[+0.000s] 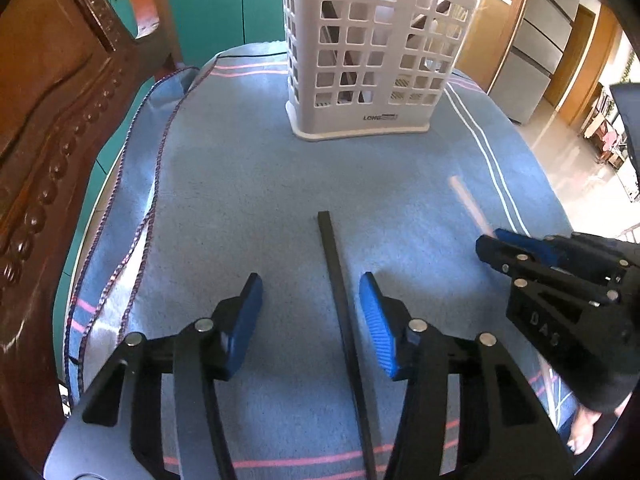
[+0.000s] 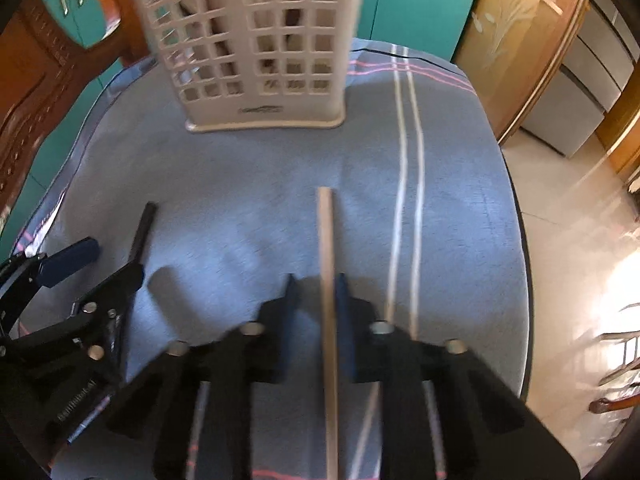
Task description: Organize utensils
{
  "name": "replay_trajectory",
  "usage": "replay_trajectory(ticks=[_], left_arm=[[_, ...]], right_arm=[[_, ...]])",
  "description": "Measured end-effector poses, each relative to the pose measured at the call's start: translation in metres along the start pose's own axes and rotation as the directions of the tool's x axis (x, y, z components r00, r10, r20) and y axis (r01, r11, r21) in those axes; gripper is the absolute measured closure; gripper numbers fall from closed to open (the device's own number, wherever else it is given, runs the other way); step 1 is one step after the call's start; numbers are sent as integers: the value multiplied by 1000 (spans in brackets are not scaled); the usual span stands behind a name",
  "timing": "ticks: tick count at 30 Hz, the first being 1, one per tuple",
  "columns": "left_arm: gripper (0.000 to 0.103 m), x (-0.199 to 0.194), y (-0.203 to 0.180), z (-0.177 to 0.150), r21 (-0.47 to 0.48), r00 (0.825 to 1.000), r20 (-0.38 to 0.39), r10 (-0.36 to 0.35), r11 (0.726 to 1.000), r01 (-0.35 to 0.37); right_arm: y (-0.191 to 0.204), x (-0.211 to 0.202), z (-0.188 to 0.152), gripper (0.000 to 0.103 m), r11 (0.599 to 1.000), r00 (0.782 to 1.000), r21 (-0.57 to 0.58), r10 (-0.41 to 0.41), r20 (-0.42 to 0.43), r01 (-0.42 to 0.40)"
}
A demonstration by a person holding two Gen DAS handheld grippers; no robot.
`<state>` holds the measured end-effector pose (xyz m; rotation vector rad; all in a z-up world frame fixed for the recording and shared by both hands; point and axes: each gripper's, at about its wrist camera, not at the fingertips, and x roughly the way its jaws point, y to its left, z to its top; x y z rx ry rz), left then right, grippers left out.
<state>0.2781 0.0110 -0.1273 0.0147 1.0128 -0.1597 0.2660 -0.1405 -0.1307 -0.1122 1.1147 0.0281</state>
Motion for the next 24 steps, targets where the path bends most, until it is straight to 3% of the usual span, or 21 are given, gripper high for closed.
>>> replay_trajectory(ticks=[3, 9, 14, 19, 24], left_arm=[[54, -2, 1, -2, -1, 1000, -3, 1, 1000, -1], [54, -10, 1, -5, 4, 1000, 15, 2, 1000, -2], [54, -18, -4, -6, 13, 1000, 30, 2, 1000, -3], [54, -15, -8, -6, 25, 1000, 20, 14, 1000, -15], [60, -12, -10, -5, 48, 999, 17, 28, 998, -29]], right_arm=[[10, 0, 0, 95, 999, 1000, 30, -24, -1, 24], [-8, 3, 8, 96, 964, 996, 257, 80, -37, -67], [7, -5, -5, 96, 988, 998, 150, 51, -28, -46], [11, -10, -13, 86, 989, 998, 136, 64, -14, -62], [29, -9, -11, 86, 1000, 1000, 8, -30, 0, 30]])
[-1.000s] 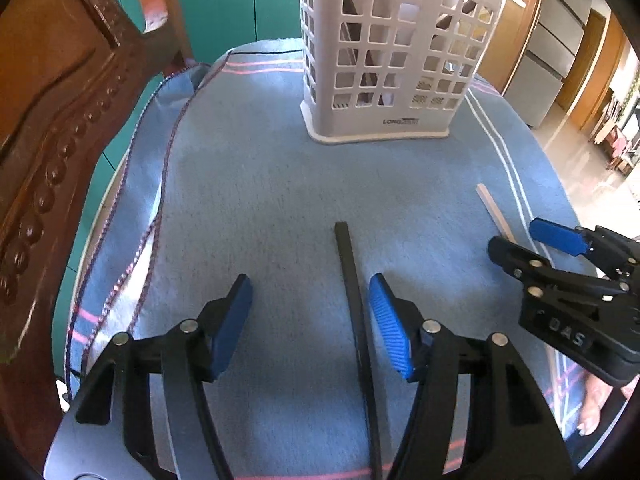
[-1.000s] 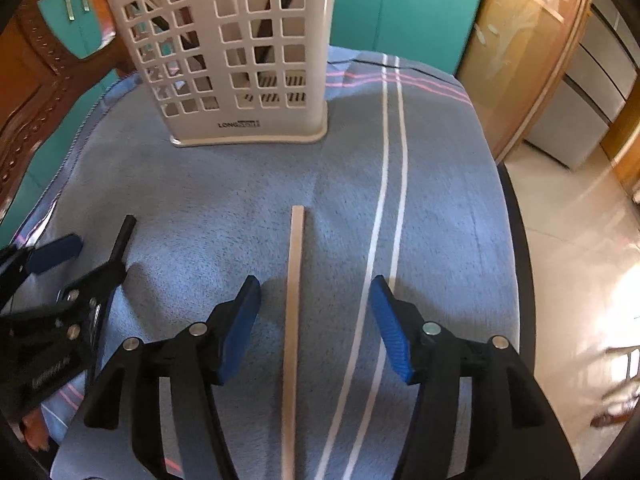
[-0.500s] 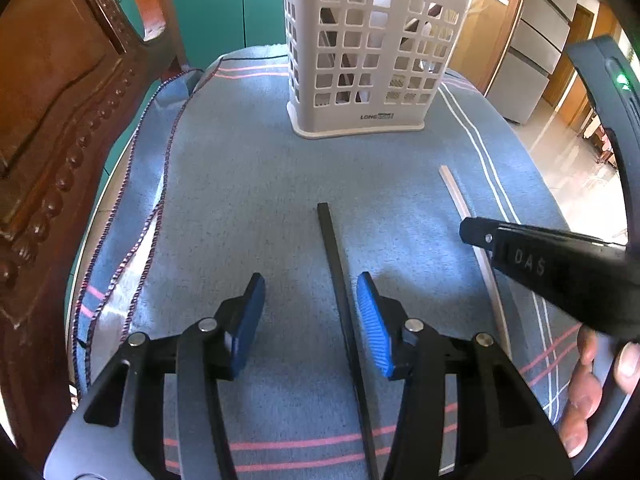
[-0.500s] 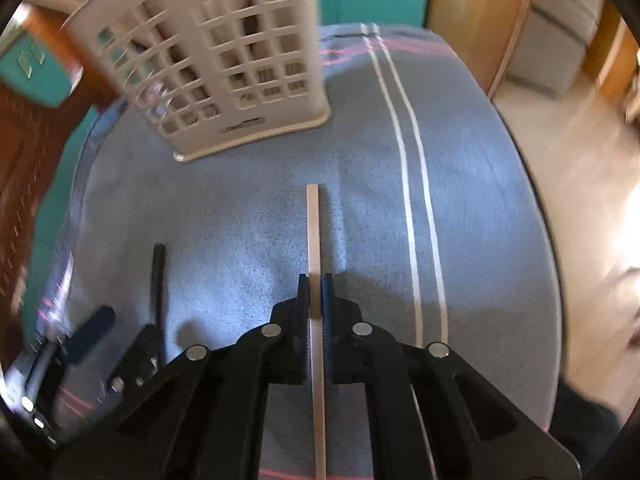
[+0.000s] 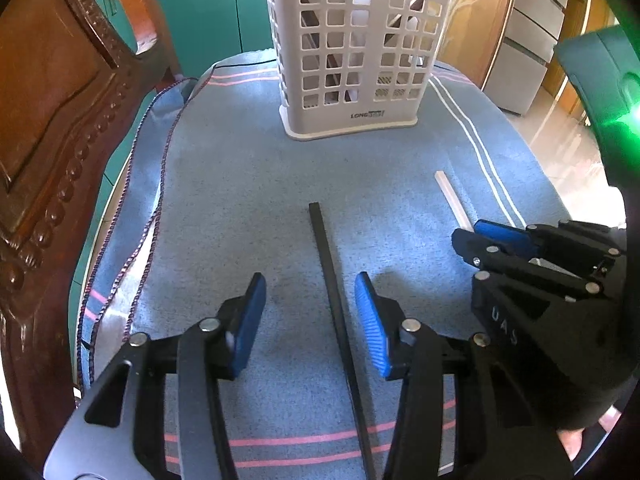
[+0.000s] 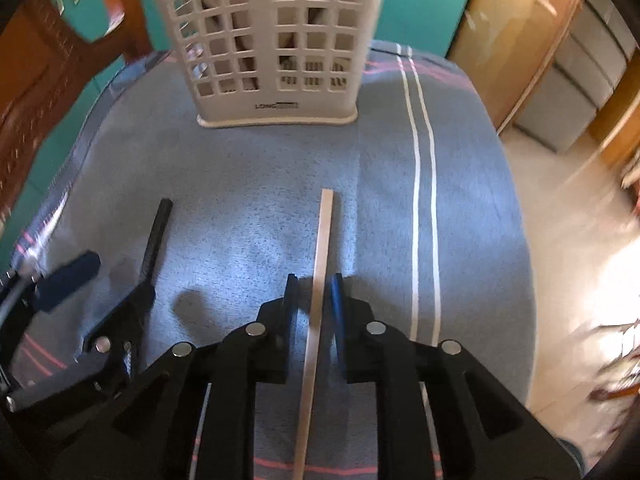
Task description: Organize utensils
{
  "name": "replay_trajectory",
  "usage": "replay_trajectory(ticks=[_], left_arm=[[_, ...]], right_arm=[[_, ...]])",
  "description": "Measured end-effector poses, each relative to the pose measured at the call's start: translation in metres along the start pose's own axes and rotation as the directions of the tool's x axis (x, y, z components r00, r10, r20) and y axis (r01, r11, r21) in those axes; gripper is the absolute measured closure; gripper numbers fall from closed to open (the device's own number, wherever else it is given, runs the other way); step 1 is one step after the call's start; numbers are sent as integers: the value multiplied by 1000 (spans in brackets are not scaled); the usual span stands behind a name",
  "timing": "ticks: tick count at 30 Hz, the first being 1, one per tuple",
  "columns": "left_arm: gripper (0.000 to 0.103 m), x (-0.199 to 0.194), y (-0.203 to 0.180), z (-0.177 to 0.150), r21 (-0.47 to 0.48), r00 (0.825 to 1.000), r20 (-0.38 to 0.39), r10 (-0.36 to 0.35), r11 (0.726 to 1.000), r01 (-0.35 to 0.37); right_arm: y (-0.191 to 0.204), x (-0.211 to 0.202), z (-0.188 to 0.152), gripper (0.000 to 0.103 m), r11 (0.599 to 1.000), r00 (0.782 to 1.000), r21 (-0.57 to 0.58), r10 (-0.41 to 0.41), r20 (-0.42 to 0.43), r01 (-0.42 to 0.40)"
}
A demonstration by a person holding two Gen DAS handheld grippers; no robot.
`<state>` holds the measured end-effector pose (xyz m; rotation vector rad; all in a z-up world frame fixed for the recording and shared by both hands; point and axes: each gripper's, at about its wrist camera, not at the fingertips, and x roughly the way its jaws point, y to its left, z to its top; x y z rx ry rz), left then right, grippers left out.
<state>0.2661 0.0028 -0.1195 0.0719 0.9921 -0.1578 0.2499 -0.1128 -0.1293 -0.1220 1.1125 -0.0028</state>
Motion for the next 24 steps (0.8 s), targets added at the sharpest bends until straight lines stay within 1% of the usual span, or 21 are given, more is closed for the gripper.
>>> replay_trajectory(ticks=[2, 3, 5, 8, 10, 13, 15, 16, 17, 19, 24], left_arm=[[71, 1, -1, 0, 4, 1000, -5, -6, 1000, 6], [74, 2, -1, 0, 7, 1000, -6, -7, 1000, 7], [81, 3, -4, -1, 16, 1000, -13, -9, 1000, 9], [84, 5, -6, -3, 33, 1000, -24, -9, 999, 10], [84, 6, -7, -3, 40, 1000, -26, -4, 999, 5], [84, 6, -6, -1, 35, 1000, -24, -4, 999, 4], [77, 6, -3, 0, 24, 1000, -22, 0, 1000, 1], [70, 6, -3, 0, 20, 1000, -22, 1, 1000, -1], [67, 7, -1, 1, 15, 1000, -24, 4, 1000, -4], [66, 12, 1, 2, 10, 999, -33, 13, 1000, -13], [64, 13, 0, 3, 9, 999, -28, 18, 1000, -18]], right_arm=[[4, -1, -2, 94, 1000, 1000, -16, 12, -3, -12], [10, -4, -6, 95, 1000, 1000, -18, 15, -5, -15], [7, -6, -11, 96, 1000, 1000, -11, 24, -8, -24], [-7, -7, -15, 97, 999, 999, 12, 39, -15, -39], [-22, -3, -11, 97, 999, 999, 18, 39, -22, -39], [-31, -5, -15, 97, 998, 998, 24, 60, -30, -59], [-39, -5, -16, 96, 994, 995, 48, 100, -21, -98], [-45, -5, -16, 95, 991, 993, 69, 114, -17, -113], [-46, -4, -16, 94, 990, 993, 80, 117, -18, -115], [-50, -3, -14, 92, 989, 993, 90, 115, -9, -114], [-48, 2, -6, 92, 998, 998, 26, 64, 11, -64]])
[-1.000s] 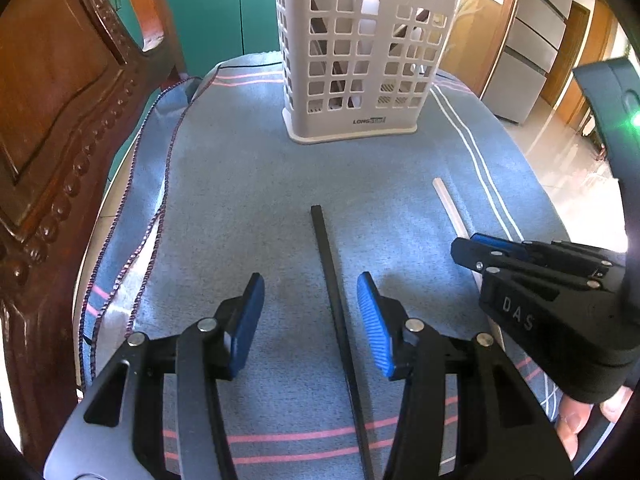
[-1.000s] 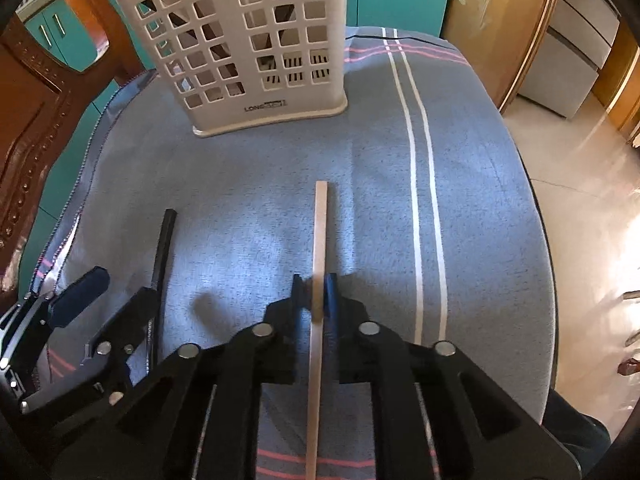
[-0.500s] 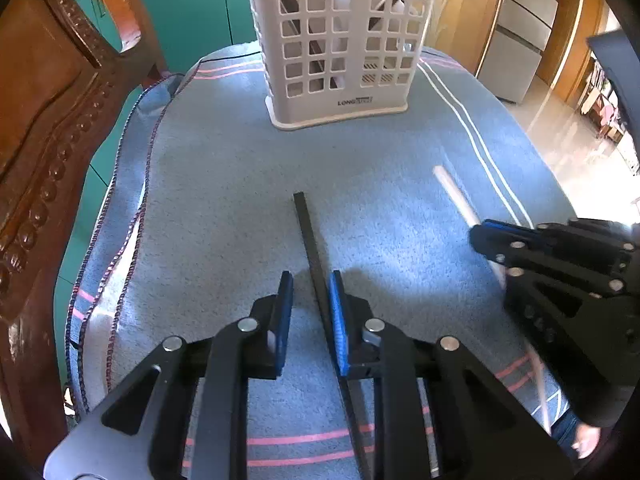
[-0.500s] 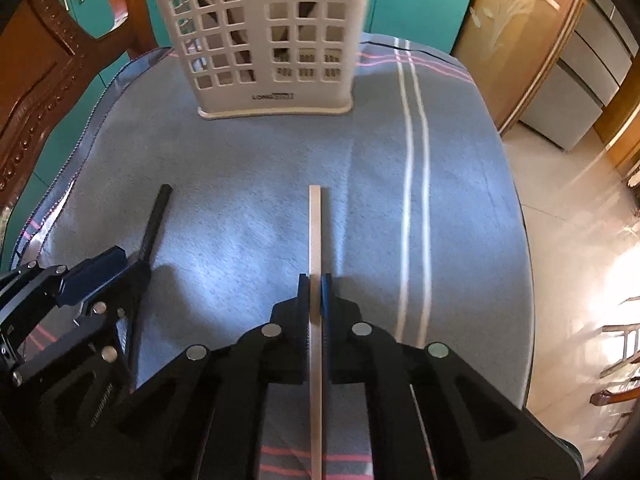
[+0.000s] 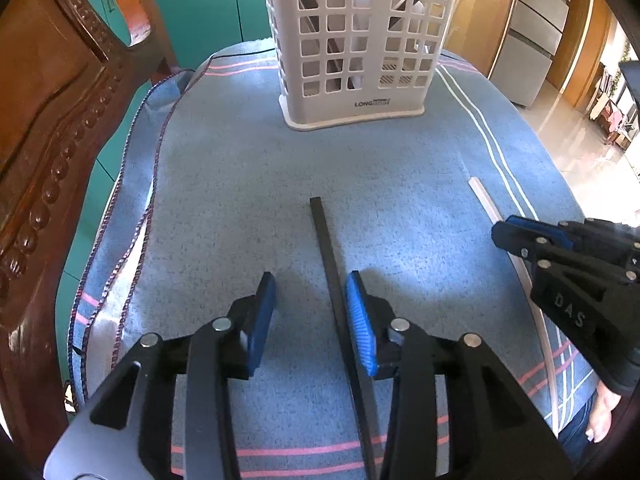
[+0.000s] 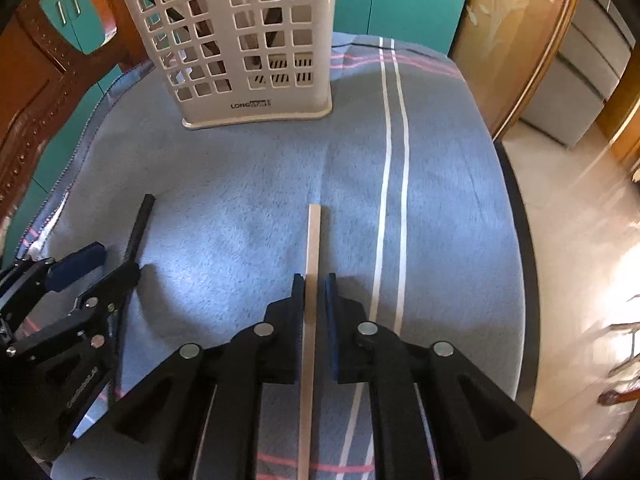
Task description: Organize utensils
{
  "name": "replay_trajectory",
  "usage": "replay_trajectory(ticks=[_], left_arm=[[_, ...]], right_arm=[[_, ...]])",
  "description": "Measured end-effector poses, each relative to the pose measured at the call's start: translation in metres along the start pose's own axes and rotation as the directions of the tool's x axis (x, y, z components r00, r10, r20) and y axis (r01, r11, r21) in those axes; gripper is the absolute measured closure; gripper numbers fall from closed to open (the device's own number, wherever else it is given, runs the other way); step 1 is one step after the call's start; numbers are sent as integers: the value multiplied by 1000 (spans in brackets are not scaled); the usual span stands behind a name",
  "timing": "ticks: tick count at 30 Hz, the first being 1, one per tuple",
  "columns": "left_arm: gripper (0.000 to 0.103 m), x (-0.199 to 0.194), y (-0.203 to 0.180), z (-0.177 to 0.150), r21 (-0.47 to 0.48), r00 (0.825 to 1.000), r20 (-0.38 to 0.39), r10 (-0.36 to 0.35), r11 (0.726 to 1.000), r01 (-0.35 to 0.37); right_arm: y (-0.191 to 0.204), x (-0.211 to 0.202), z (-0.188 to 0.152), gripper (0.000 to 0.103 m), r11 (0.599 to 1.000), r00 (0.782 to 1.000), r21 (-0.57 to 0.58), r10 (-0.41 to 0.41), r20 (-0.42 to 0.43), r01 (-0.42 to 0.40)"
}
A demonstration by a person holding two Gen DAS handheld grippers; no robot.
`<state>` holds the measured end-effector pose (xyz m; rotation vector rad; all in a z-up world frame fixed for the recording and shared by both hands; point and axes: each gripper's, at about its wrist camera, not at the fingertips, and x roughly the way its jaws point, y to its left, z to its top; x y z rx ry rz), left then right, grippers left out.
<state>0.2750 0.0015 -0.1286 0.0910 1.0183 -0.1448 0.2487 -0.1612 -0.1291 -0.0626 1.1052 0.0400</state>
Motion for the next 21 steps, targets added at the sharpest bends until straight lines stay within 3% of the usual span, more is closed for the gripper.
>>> replay_trajectory(ticks=[8, 17, 21], left_arm=[[64, -1, -2, -1, 0, 1000, 6, 3, 1000, -3], [63, -1, 1, 1, -5, 1000, 2, -2, 1000, 2], [59, 1, 1, 3, -13, 1000, 1, 1, 1000, -1]], right_arm=[[-2, 9, 14, 96, 999, 999, 13, -32, 36, 31], [-31, 20, 37, 96, 992, 998, 110, 56, 3, -56], [-24, 19, 30, 85, 997, 999, 73, 35, -2, -35]])
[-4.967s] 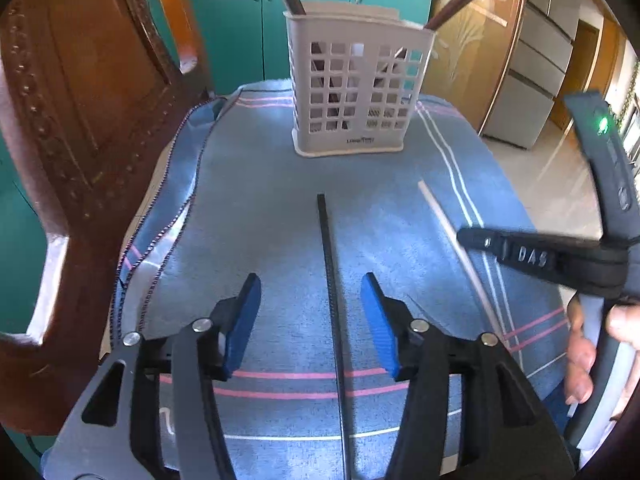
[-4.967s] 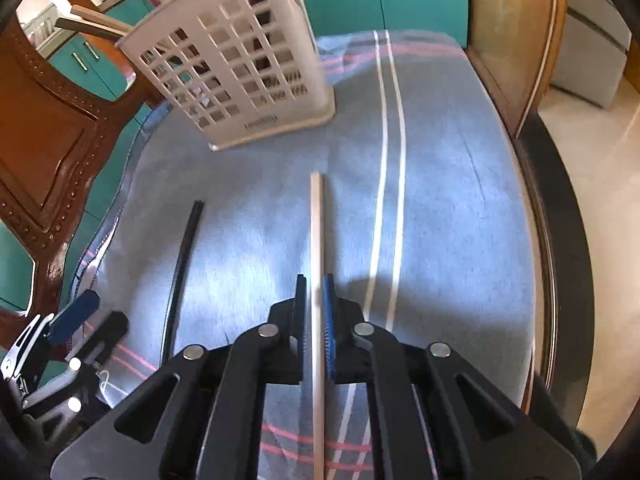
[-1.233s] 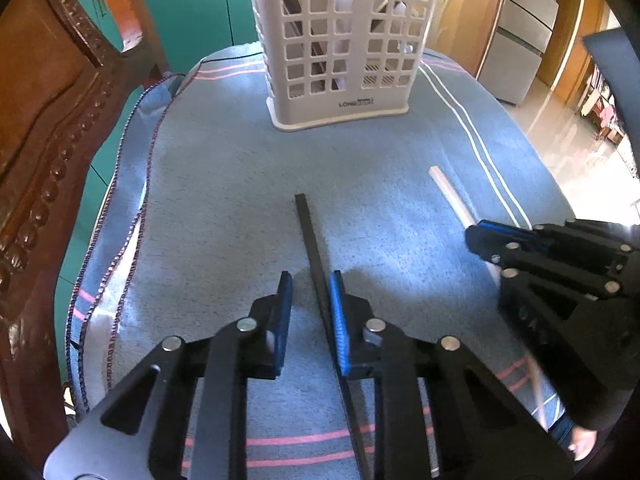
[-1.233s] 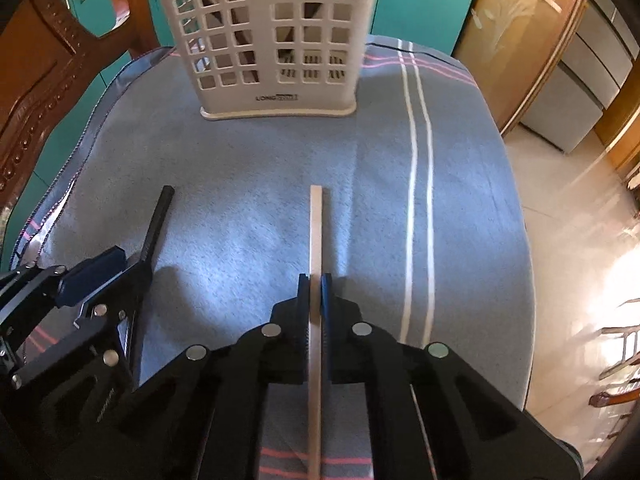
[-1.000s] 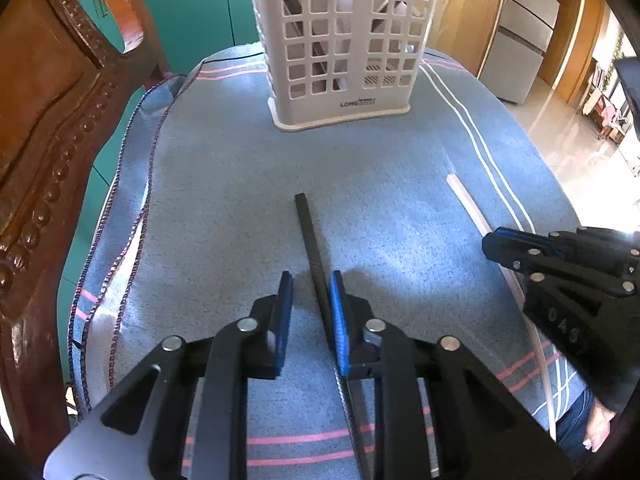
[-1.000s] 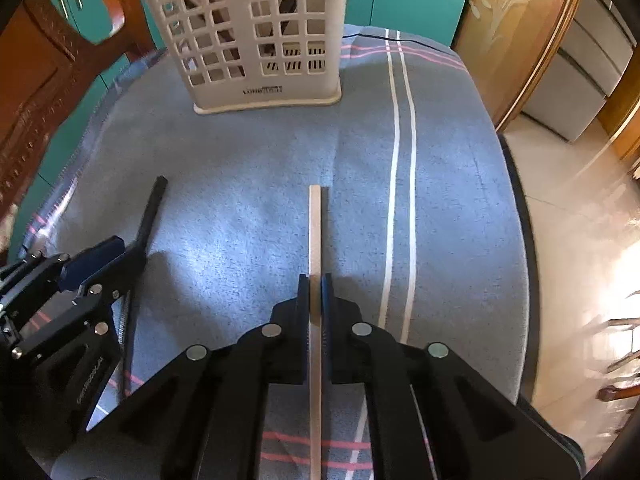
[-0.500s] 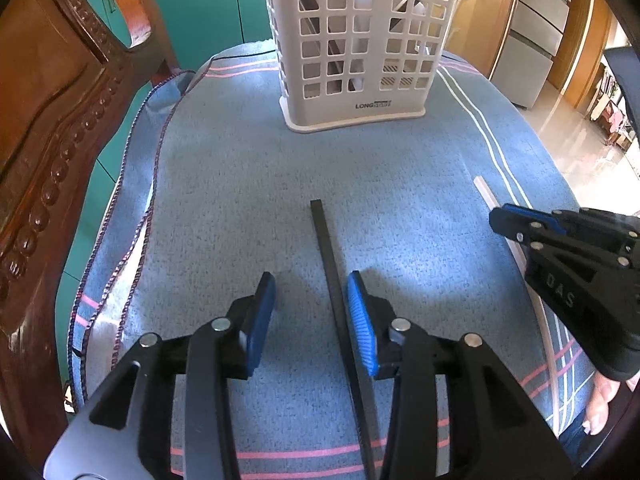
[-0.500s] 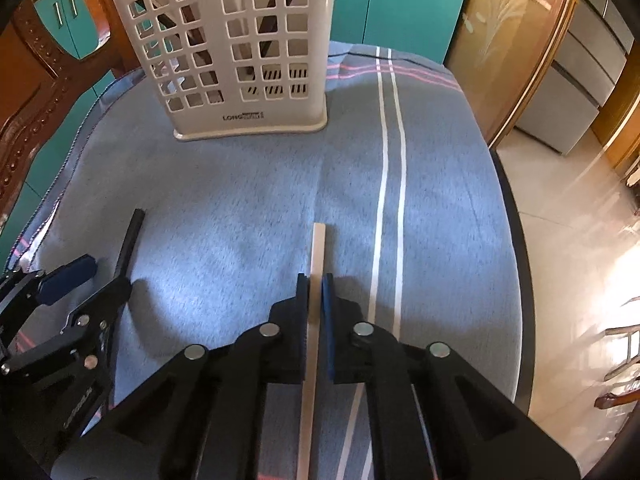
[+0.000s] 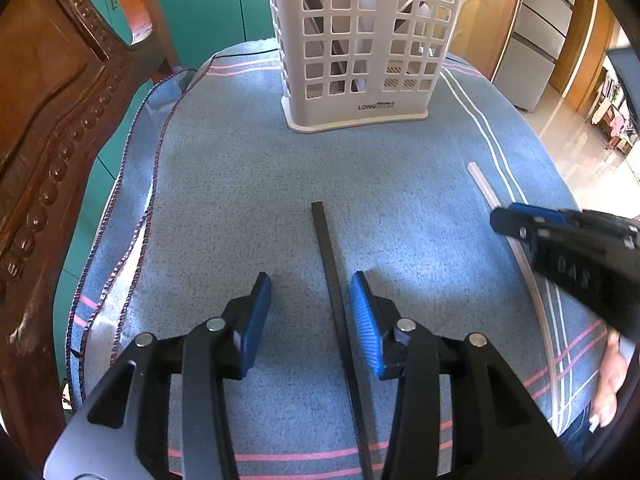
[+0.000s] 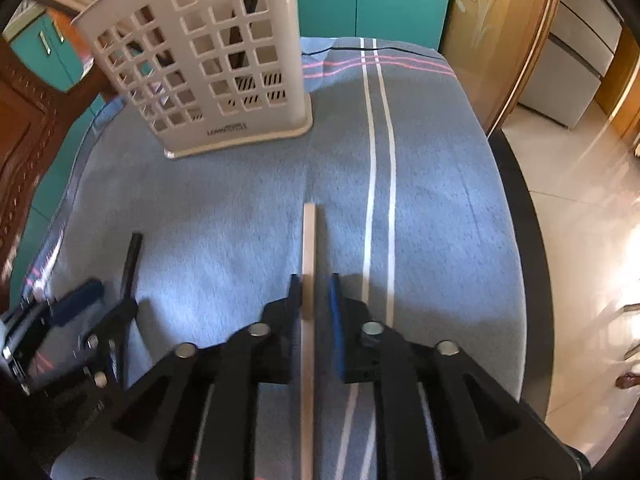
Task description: Organize utensils
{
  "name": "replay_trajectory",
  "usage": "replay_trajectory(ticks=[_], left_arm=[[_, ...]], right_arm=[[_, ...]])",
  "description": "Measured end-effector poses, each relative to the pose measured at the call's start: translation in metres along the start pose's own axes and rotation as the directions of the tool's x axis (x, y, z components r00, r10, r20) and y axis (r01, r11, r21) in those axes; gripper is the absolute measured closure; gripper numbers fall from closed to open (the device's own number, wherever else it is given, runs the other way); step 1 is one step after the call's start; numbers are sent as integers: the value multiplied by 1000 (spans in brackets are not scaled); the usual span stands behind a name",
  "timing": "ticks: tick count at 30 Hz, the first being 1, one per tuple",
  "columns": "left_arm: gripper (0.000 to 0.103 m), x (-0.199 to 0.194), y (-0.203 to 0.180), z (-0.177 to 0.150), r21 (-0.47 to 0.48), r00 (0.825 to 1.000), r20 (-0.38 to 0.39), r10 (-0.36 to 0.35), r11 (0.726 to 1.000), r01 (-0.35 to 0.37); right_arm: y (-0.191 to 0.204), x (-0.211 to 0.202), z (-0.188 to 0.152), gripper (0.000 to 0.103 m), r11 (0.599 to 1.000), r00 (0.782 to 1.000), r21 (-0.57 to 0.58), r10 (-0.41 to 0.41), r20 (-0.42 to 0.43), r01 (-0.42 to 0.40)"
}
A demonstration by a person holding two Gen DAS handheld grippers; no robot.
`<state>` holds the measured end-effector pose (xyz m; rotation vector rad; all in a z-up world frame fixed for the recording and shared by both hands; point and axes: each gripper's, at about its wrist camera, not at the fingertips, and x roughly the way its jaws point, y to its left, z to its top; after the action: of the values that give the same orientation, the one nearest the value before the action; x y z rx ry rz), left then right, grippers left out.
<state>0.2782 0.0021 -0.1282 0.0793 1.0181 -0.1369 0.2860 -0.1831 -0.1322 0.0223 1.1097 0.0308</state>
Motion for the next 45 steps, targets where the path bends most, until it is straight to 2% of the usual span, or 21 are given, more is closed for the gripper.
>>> replay_trajectory(ticks=[9, 13, 25, 45], left_arm=[[54, 1, -1, 1, -9, 1000, 1, 5, 1000, -5], [46, 3, 3, 2, -27, 1000, -4, 13, 1000, -13], [39, 2, 2, 1, -22, 1000, -6, 20, 1000, -20], [37, 2, 1, 2, -15, 1000, -5, 25, 1000, -25]], right_arm=[[13, -5, -16, 72, 997, 999, -61, -40, 29, 42], [19, -10, -23, 71, 997, 999, -60, -38, 37, 40], [17, -7, -21, 70, 995, 998, -76, -55, 35, 58], [20, -9, -25, 69, 993, 996, -86, -71, 56, 75]])
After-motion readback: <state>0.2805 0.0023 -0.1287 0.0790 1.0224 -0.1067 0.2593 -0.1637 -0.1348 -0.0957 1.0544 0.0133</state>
